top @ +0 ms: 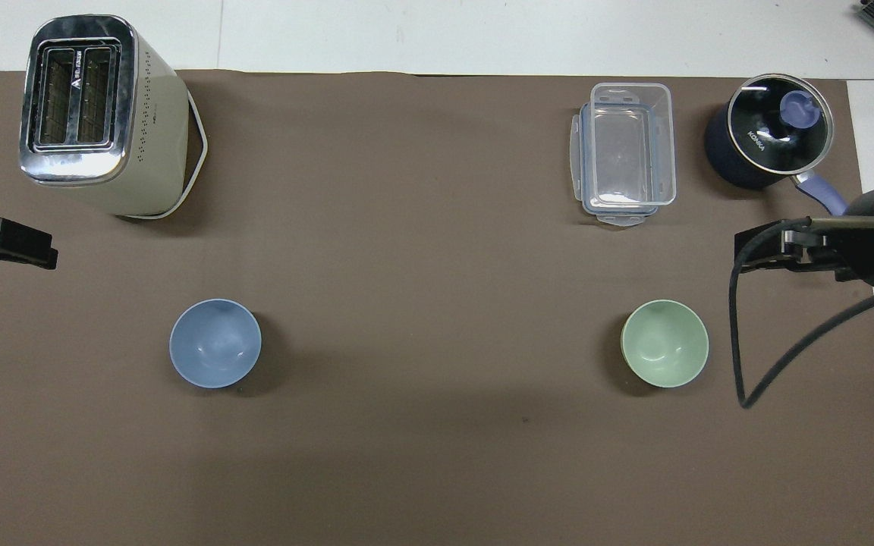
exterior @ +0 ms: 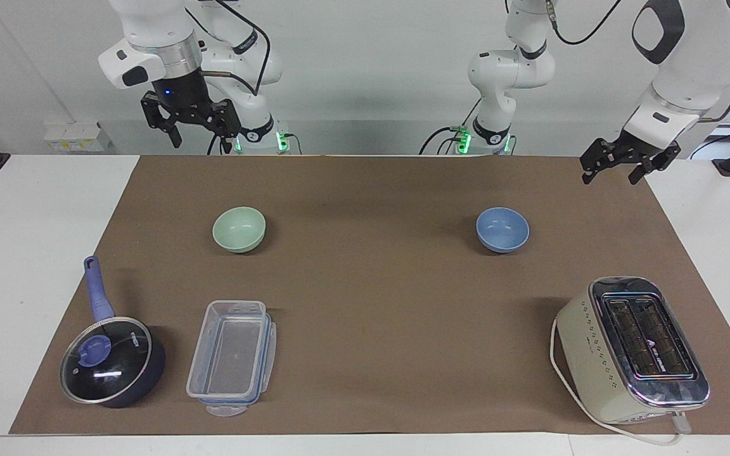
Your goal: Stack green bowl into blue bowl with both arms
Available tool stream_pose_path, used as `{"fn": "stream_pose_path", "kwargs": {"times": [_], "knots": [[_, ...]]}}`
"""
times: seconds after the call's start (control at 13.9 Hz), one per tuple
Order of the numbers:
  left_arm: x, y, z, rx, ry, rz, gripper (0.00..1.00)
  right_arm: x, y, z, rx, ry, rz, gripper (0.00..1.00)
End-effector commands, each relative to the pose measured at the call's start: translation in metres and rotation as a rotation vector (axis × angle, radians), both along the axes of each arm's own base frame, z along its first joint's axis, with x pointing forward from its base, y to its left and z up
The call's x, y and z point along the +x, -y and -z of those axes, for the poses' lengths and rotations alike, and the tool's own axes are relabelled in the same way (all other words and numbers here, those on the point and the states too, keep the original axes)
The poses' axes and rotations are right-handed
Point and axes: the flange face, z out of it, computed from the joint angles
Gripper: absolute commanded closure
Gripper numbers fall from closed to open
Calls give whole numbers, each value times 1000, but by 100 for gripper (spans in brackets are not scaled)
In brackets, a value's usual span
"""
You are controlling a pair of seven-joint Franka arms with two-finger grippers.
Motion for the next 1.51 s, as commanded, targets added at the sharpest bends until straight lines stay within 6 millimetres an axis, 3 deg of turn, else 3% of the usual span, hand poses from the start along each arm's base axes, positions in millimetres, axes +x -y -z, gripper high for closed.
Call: {"fn": "stream_pose_path", "kwargs": {"times": [0.0, 0.72, 0.94, 1.23, 1.44], "knots": [[-8, -2, 3, 9, -20, 5, 0, -1, 15, 1, 7, -17, -38, 0], [-9, 2, 6, -35, -10, 1, 0, -4, 11, 4, 36, -24, -25, 0], [-24, 1, 27, -52, 17, -5, 0, -4, 10, 4, 56, -26, -21, 0], [-37, 1, 78, -53, 17, -8, 0, -3, 11, 4, 56, -26, -20, 0], [-44, 7, 105, -110, 35, -24, 0, -3, 13, 4, 54, -26, -17, 0]]}}
